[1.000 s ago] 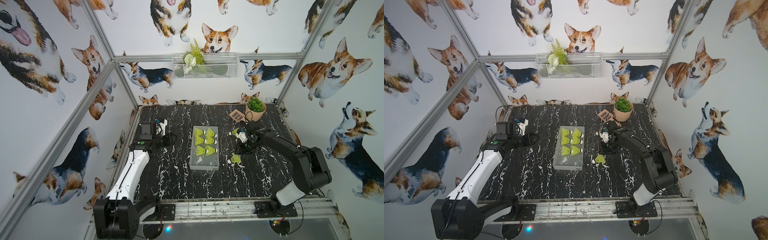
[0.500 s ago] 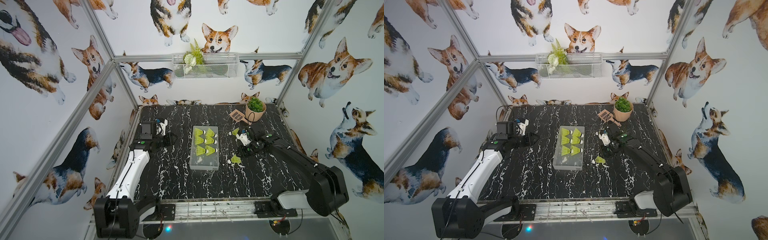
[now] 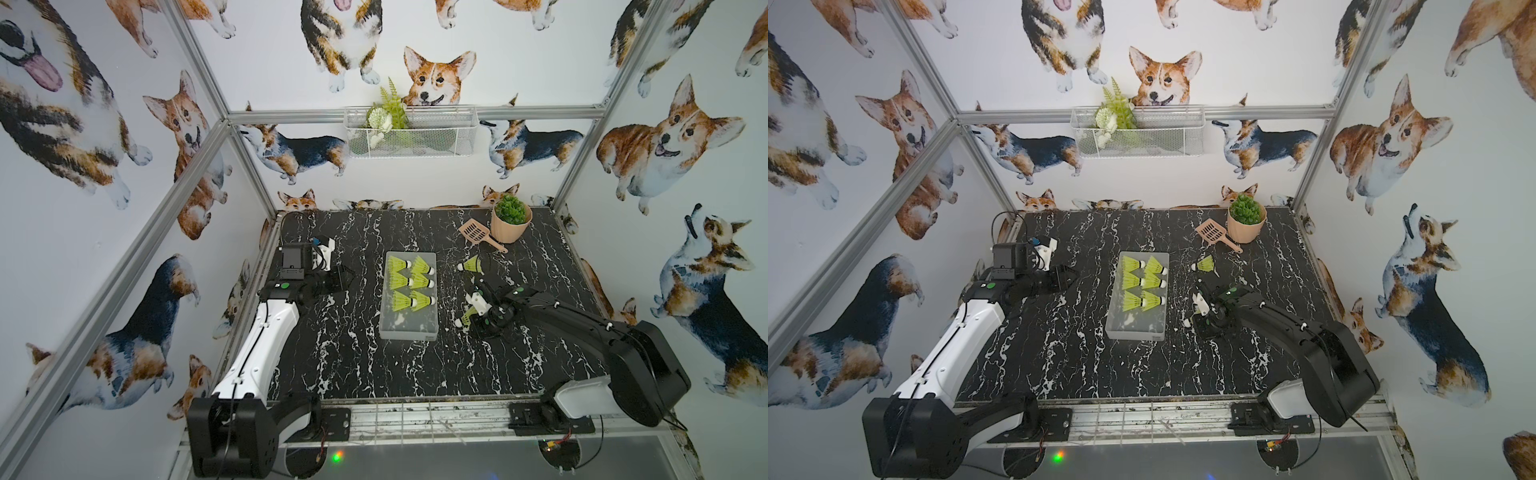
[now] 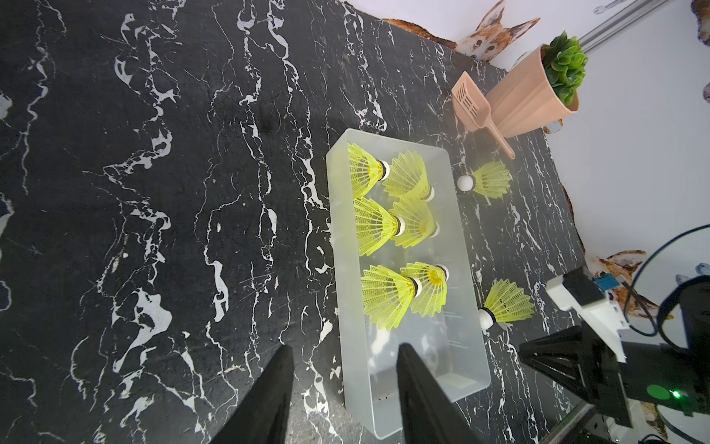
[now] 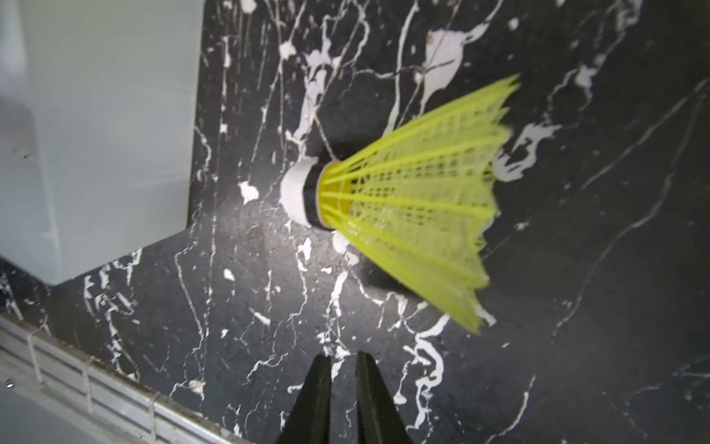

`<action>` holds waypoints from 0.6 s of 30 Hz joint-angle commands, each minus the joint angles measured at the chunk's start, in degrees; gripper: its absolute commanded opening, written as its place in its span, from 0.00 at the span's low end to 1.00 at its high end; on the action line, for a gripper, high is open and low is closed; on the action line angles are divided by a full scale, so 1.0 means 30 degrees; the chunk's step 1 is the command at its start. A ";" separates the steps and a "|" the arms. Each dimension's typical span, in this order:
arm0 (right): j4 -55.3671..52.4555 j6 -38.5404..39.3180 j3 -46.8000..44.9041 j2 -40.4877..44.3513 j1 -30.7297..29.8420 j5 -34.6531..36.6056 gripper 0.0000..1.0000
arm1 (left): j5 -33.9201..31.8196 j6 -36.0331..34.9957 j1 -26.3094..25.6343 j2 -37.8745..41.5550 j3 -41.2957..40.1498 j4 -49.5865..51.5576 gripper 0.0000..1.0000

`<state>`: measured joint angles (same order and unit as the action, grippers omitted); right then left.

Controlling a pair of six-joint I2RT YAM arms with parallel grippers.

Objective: Put the shuttlecocks into the storage box
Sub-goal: Adjust the shuttlecock at the center of the board.

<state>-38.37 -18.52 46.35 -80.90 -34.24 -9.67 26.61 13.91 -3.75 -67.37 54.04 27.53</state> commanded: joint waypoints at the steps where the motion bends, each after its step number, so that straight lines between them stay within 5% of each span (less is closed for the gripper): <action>1: 0.1083 -0.0318 0.0157 -0.0659 -0.0035 0.1925 0.18 | -0.0051 -0.0149 0.0051 0.0104 0.0092 -0.0015 0.47; 12: 0.2199 -0.0747 0.2078 -0.3151 0.0561 0.4317 0.17 | -0.0344 -0.0267 0.0077 0.0280 0.0113 0.0097 0.48; 18: 0.2771 -0.0229 0.2551 -0.3706 0.1809 0.3418 0.17 | -0.0542 -0.0355 0.0072 0.0395 0.0114 0.0162 0.48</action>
<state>-31.94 -20.14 53.28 -91.61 -29.78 1.43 25.52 13.67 -3.68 -66.46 54.04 28.18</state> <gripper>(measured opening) 0.171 0.476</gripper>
